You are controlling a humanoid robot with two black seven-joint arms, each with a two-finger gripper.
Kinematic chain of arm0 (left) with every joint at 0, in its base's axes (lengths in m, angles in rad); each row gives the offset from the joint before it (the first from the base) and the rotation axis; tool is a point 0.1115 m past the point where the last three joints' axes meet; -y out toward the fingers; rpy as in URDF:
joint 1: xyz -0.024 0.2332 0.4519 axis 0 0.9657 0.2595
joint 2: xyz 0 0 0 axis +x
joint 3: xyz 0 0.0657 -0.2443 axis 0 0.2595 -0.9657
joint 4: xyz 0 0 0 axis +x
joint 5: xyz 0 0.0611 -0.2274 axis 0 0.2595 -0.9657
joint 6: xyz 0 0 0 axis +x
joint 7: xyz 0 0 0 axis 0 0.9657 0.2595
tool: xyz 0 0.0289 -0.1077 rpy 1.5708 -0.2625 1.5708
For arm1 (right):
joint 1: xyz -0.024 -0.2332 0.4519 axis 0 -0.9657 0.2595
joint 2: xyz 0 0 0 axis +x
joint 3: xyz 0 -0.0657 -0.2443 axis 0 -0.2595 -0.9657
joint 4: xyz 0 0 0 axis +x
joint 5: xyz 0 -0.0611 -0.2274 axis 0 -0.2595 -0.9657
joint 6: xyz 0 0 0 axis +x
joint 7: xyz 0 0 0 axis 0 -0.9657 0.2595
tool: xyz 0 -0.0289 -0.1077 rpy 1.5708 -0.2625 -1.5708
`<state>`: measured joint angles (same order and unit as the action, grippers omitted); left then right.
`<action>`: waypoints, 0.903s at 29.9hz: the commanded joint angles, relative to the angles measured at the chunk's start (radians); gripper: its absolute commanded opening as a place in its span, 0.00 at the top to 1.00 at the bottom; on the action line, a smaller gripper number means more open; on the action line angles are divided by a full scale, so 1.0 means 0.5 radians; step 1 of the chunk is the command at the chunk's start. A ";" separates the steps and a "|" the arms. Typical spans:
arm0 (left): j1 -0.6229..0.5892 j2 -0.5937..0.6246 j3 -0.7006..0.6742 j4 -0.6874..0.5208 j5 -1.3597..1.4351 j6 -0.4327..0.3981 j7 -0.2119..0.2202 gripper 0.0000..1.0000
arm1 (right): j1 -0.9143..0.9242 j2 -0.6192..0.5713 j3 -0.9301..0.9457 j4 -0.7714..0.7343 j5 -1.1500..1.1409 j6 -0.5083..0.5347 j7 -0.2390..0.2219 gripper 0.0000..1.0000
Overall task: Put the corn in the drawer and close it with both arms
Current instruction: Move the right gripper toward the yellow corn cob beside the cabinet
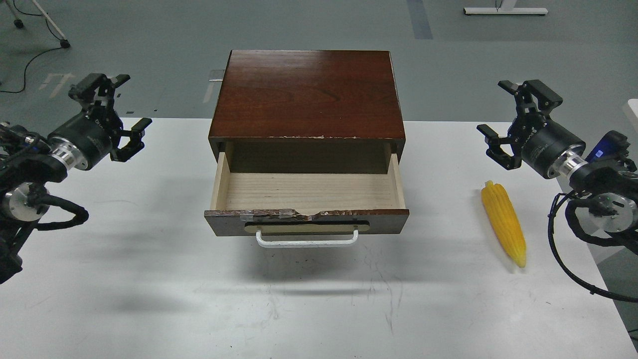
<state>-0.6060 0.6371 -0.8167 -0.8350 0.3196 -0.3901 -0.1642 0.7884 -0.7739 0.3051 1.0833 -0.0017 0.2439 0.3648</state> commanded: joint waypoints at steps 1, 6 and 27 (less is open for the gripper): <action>0.019 0.008 -0.002 -0.020 -0.032 -0.017 0.003 0.02 | -0.003 -0.020 0.092 0.006 -0.003 0.012 0.019 0.04; 0.022 -0.001 0.004 -0.020 -0.142 -0.002 0.012 0.02 | 0.006 -0.011 0.111 0.006 -0.003 0.015 0.019 0.04; 0.104 0.027 -0.002 -0.051 -0.161 0.004 0.025 0.02 | 0.000 -0.020 0.111 0.006 -0.006 -0.009 0.001 0.03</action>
<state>-0.5541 0.6499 -0.8151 -0.8608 0.2408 -0.3930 -0.1518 0.7902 -0.7783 0.3604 1.0862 -0.0047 0.2397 0.3660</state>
